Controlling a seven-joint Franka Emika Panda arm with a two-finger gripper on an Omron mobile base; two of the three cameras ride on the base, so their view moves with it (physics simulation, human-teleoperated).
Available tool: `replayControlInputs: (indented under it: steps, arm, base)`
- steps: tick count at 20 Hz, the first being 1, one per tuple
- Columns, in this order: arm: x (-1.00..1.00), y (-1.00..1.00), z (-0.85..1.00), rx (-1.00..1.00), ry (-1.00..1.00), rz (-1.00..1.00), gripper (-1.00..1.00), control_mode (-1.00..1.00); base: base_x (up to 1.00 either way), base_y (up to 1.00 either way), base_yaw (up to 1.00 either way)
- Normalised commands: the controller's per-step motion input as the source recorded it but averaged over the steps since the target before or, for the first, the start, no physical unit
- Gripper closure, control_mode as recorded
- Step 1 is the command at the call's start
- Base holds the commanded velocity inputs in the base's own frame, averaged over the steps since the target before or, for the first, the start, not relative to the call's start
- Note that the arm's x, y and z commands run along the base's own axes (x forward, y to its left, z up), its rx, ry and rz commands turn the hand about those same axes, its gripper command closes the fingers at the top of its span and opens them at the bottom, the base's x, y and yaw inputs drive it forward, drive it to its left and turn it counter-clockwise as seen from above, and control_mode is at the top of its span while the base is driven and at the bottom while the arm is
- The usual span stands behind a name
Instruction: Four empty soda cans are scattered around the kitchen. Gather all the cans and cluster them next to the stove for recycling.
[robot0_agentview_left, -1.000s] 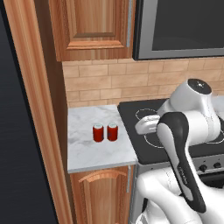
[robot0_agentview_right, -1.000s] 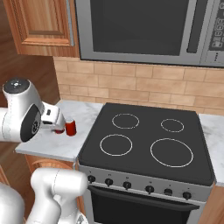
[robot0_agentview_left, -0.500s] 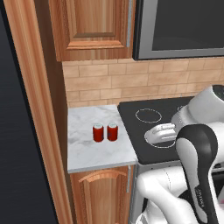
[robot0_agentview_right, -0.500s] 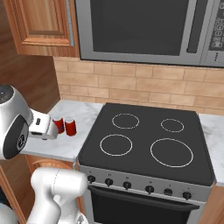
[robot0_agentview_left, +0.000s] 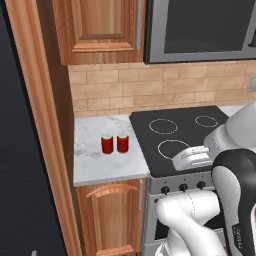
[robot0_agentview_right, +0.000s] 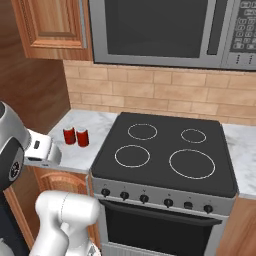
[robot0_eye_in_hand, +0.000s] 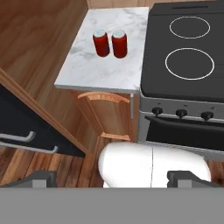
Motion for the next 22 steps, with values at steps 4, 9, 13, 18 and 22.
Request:
replayControlInputs:
  steps: [4,9,13,18,22]
  arm:
    - [0.0,0.0,0.0,0.0,0.0,0.0,-1.0,1.0]
    - [0.0,0.0,0.0,0.0,0.0,0.0,-1.0,1.0]
    - [0.0,0.0,0.0,0.0,0.0,0.0,-1.0,1.0]
    - [0.0,0.0,0.0,0.0,0.0,0.0,-1.0,1.0]
    - [0.0,0.0,0.0,0.0,0.0,0.0,-1.0,1.0]
  base:
    - [-0.3,-0.47,-0.11]
    - [-0.05,-0.55,-0.27]
    - [-0.15,-0.57,-0.38]
    - [-0.23,-0.53,-0.41]
    - [-0.31,-0.45,-0.42]
